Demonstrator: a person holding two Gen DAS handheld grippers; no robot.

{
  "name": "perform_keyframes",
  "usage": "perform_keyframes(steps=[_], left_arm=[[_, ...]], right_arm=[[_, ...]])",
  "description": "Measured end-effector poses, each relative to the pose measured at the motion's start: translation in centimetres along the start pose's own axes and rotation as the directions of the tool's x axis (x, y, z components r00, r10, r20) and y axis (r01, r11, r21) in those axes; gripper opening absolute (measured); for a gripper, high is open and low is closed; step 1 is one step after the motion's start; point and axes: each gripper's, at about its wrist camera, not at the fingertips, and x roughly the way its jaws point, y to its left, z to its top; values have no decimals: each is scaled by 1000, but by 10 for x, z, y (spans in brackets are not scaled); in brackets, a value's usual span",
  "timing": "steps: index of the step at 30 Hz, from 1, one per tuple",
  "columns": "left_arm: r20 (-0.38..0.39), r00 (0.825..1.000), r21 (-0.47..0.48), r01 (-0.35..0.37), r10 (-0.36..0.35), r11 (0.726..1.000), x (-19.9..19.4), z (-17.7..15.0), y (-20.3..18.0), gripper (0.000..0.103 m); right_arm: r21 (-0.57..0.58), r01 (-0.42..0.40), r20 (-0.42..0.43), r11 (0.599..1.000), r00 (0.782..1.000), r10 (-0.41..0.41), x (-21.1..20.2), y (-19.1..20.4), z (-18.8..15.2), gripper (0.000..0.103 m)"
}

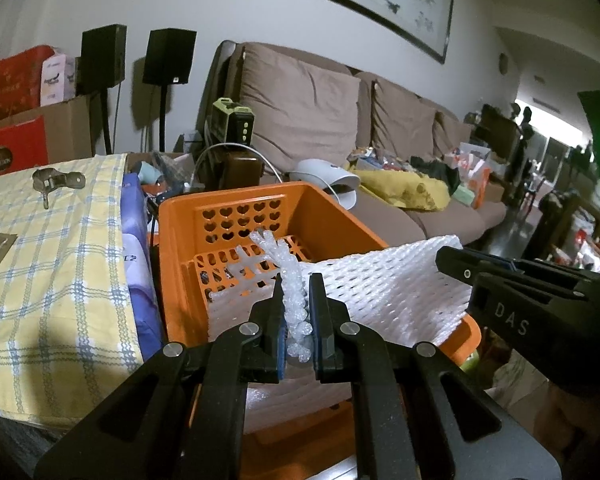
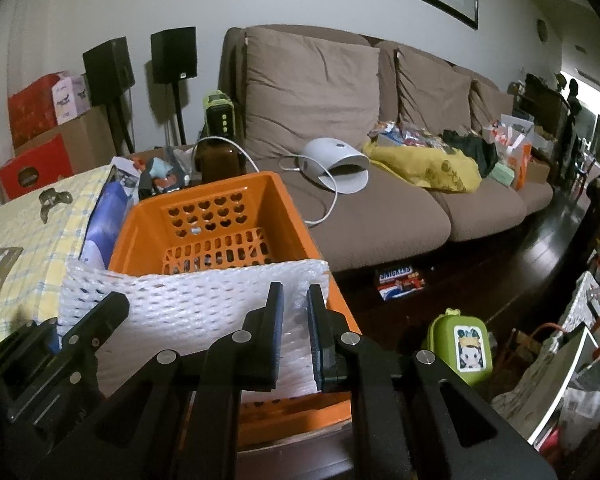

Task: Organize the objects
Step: 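Push the foam sleeve deeper into the basket with the left gripper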

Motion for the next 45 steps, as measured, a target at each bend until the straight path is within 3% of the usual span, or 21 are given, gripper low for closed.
perform_keyframes(steps=[10,18,45], left_arm=[[-31,999,-23,17,-18,1000,4,-2,2,9],[-41,999,-30,21,-22,999,5,-3,3,9],[-93,995,-7,-27,26,1000,9,-13,3,9]], right_arm=[[5,-7,-28,1000,1000,8,4,1,-1,11],[136,-45,-73,990,996,55,11,-25,-4,11],[89,-42,-119,995,991,52,19,-11,-6,11]])
